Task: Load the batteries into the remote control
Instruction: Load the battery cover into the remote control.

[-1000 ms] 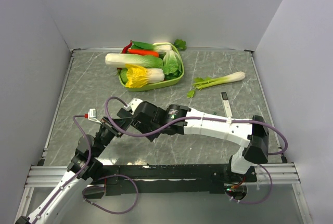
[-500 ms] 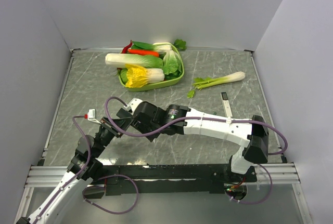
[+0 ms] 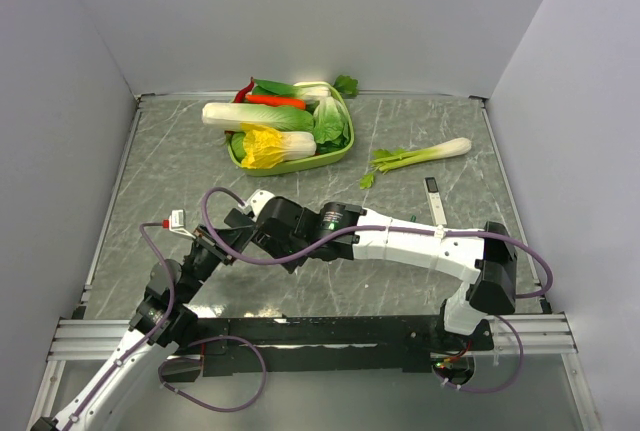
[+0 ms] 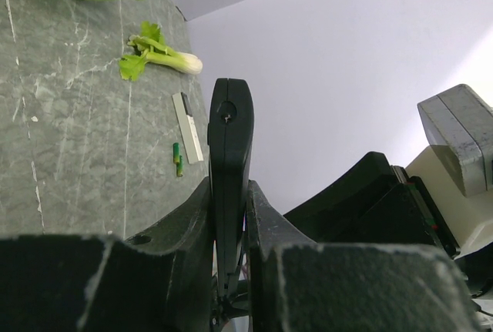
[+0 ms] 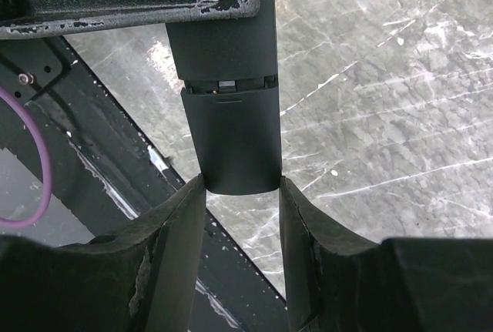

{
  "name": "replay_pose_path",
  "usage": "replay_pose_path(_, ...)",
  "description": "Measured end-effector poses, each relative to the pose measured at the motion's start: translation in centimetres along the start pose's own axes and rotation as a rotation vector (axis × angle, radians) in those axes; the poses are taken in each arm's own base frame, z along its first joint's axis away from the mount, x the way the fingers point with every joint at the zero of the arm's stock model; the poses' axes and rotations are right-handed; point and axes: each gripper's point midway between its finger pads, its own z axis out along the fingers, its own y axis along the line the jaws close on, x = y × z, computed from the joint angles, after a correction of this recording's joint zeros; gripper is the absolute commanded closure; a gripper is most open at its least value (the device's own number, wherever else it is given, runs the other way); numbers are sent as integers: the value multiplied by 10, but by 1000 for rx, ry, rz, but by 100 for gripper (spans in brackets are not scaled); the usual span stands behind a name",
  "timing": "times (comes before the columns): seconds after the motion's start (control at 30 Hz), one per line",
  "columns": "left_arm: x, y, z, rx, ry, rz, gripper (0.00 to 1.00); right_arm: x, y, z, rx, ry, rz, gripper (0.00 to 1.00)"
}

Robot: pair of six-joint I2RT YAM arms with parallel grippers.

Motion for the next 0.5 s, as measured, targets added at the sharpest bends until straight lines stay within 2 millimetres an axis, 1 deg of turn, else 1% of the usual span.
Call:
replay_pose_path(0.33,0,0,0,-2,0,-2,99,-1,0,-1,-1,-4,0,48)
replay_pose_path(0.37,0,0,0,-2,0,-2,99,-1,0,-1,-1,-4,0,46)
replay_pose_path(0.43,0,0,0,-2,1,-2,99,-1,0,-1,0,-4,0,45)
replay_pose_path(0.5,0,0,0,-1,1,-2,99,-1,0,-1,0,-3,-2,43)
